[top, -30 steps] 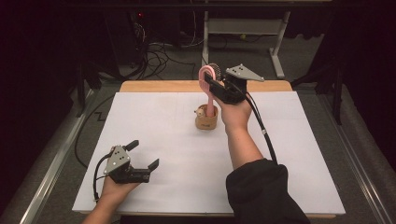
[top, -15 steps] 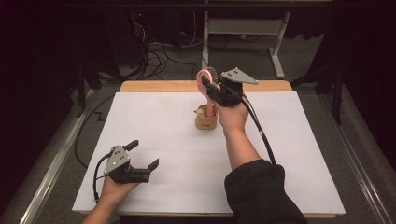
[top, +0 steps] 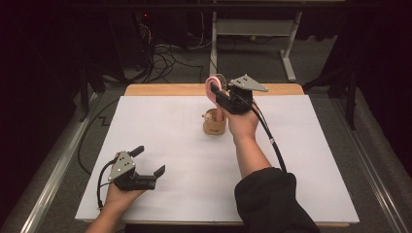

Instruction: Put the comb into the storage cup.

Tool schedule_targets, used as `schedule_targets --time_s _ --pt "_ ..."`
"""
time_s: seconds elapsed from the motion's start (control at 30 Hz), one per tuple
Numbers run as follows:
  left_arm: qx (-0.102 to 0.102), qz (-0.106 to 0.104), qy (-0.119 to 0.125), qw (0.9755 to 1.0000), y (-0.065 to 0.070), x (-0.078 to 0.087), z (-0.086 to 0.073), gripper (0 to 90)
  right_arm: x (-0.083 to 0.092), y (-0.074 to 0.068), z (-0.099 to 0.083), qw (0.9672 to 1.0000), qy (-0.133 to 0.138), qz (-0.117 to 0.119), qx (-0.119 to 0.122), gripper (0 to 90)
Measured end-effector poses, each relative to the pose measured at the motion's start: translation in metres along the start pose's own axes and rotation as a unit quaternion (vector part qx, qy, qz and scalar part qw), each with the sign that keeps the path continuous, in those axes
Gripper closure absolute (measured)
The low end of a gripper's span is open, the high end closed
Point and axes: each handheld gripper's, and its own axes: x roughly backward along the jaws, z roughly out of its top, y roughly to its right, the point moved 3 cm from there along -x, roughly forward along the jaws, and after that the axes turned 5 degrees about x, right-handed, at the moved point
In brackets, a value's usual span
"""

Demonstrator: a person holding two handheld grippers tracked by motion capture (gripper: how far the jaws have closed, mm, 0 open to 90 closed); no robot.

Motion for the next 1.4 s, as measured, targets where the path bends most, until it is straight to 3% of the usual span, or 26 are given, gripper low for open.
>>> schedule_targets --time_s 0.33,1.4 --pt "0.002 0.000 -0.001 1.0000 -0.001 0.000 -0.001 0.0 -0.001 0.005 -0.001 1.0000 -0.005 -0.002 -0.003 65.4" --pt "0.000 -0.003 -0.010 0.9999 0.002 -0.002 -0.002 0.0 -0.007 -0.004 -0.011 0.9999 -0.008 -0.011 0.010 64.6"
